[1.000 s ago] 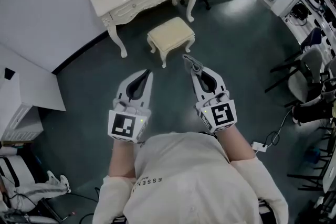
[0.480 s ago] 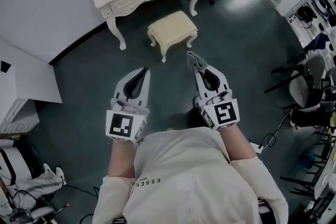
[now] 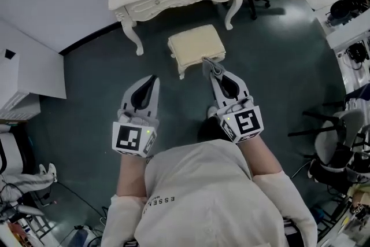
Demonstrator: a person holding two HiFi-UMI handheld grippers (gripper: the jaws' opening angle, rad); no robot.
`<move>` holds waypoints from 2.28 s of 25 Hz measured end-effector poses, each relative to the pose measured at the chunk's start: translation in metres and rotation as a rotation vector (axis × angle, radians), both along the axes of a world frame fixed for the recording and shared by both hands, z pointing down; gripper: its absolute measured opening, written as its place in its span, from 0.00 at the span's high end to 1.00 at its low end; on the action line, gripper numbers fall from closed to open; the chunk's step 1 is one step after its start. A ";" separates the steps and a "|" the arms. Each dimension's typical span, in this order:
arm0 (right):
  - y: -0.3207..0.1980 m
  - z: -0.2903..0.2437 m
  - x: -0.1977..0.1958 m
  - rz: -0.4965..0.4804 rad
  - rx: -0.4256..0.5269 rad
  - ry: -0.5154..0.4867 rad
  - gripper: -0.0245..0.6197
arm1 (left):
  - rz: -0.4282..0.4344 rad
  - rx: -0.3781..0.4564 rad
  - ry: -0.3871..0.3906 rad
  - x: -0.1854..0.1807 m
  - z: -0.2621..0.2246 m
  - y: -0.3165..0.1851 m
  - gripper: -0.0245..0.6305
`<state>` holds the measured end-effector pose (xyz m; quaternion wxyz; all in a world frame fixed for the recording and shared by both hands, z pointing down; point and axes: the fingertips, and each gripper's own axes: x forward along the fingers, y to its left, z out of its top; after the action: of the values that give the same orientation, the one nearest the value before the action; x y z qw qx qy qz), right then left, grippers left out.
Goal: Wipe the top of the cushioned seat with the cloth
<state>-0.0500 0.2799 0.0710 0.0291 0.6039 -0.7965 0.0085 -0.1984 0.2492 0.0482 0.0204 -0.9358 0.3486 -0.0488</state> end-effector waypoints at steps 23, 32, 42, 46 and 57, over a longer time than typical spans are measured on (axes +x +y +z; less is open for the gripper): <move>-0.255 0.086 0.138 -0.276 -0.167 0.008 0.92 | -0.214 -0.015 0.061 0.164 0.057 -0.225 0.96; -0.360 0.206 0.073 -0.368 -0.400 0.027 0.92 | -0.196 -0.093 -0.062 0.138 0.163 -0.323 0.96; -0.431 0.391 0.036 -0.375 -0.699 0.044 0.91 | -0.203 -0.228 -0.101 0.095 0.294 -0.382 0.96; -0.445 0.452 0.025 -0.406 -0.802 0.015 0.91 | -0.233 -0.246 -0.101 0.090 0.331 -0.394 0.96; -0.462 0.564 -0.005 -0.460 -0.940 -0.008 0.91 | -0.342 -0.310 -0.065 0.096 0.421 -0.397 0.96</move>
<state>-0.0548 -0.1826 0.6351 0.2953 0.3352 -0.8187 0.3609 -0.1025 -0.1478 0.4693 -0.1211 -0.8529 0.4897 -0.1347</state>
